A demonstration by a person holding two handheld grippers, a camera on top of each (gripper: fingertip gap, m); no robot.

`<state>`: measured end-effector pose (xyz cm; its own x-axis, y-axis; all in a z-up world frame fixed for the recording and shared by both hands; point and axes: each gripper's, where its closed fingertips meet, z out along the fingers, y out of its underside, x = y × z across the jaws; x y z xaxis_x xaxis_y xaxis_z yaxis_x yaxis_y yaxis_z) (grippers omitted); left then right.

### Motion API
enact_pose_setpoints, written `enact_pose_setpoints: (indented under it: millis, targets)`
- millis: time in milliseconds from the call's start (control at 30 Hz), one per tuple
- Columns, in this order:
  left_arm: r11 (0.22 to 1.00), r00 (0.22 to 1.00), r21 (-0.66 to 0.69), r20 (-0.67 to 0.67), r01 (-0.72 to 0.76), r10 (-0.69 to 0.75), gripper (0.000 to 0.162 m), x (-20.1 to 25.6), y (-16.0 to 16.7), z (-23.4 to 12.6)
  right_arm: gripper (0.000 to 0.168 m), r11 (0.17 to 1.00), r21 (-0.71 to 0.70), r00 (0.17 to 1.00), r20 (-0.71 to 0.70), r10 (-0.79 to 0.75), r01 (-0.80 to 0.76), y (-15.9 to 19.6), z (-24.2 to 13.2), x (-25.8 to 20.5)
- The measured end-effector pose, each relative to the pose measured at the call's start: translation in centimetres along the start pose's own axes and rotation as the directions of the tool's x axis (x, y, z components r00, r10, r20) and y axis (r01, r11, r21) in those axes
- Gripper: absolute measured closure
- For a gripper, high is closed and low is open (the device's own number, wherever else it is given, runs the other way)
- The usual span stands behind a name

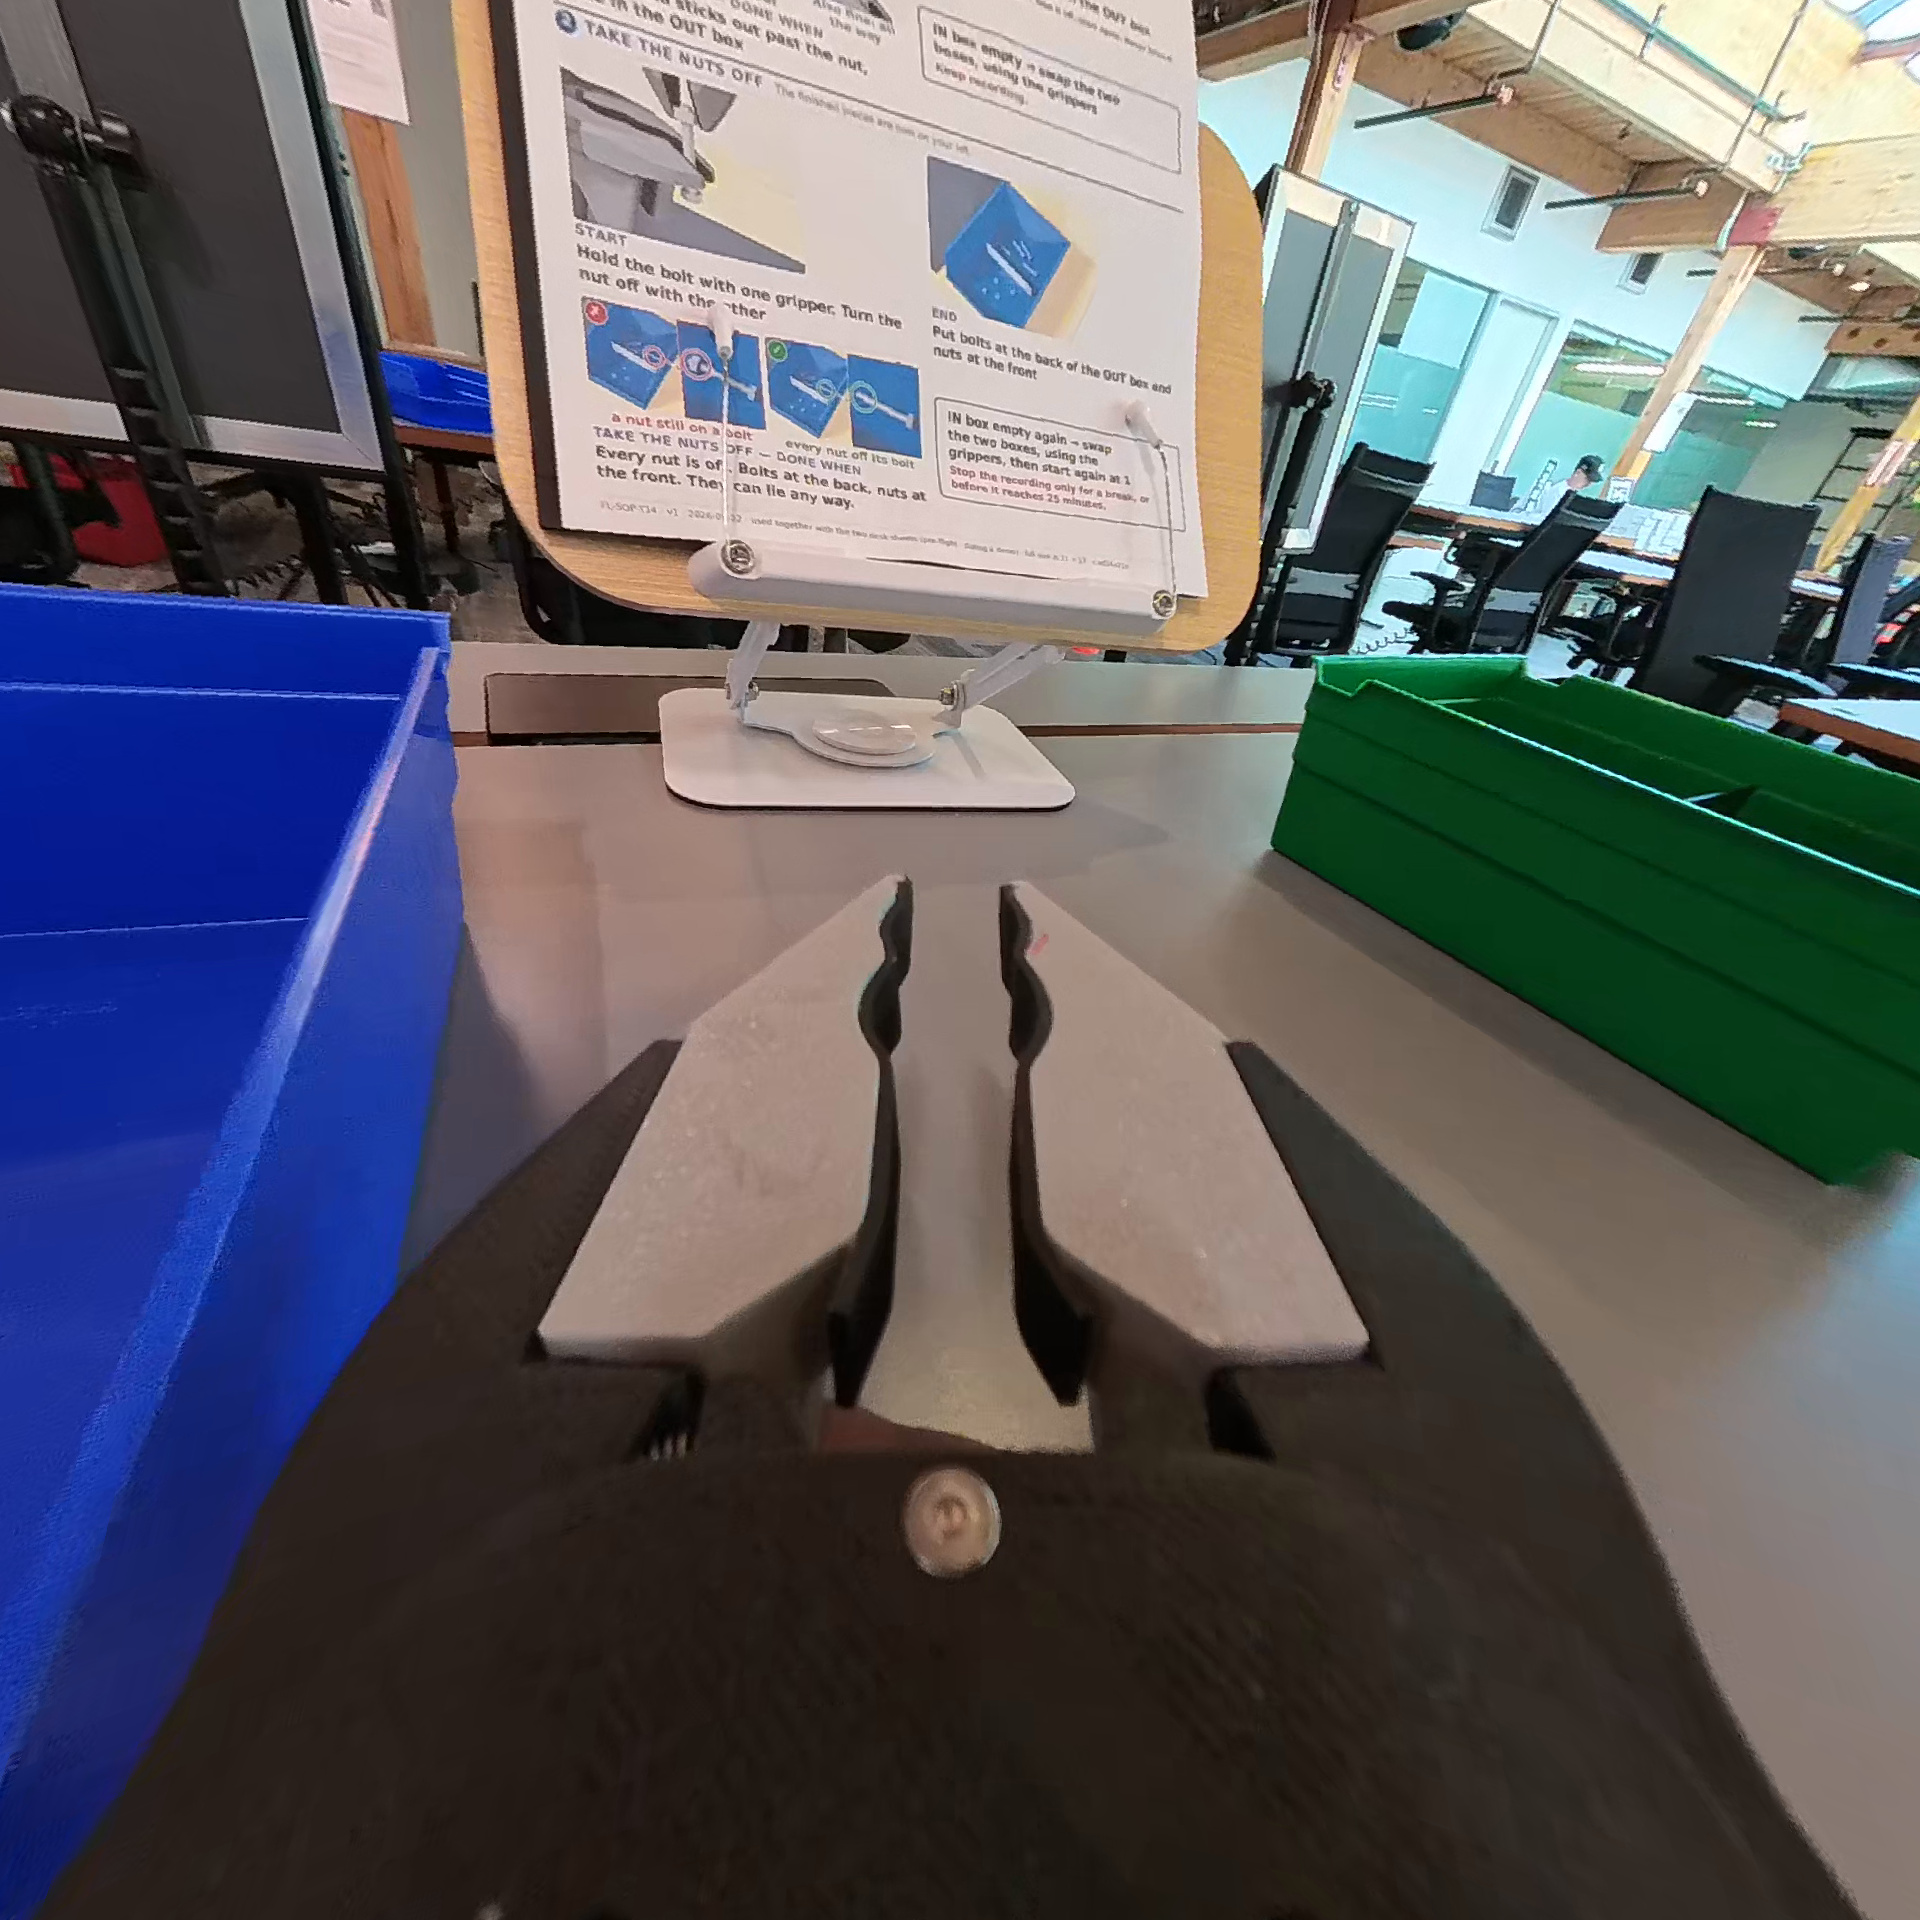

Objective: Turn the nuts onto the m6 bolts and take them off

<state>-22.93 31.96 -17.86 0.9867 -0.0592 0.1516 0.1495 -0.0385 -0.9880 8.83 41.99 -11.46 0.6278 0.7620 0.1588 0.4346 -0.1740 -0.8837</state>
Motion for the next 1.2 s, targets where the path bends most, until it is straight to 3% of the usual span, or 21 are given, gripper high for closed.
enact_pose_setpoints:
  millis: [433,700,1200]
  targets:
    - [0.996,0.996,0.0,0.005,-0.091,0.091,0.148,0.6,0.3,0.1,0.16,0.987,-0.102,0.992,-0.015,0.124,-0.124,6.8,0.1,2.9]
    - [0.993,0.993,-0.009,-0.004,-0.12,0.12,0.147,1.0,0.5,0.3,0.16,0.984,-0.153,0.995,-0.045,0.085,-0.091,8.5,0.5,3.4]
    - [0.992,0.992,-0.007,-0.004,-0.126,0.126,0.147,1.1,0.5,0.4,0.16,0.965,-0.249,0.996,0.019,0.088,-0.081,10.8,2.1,1.8]
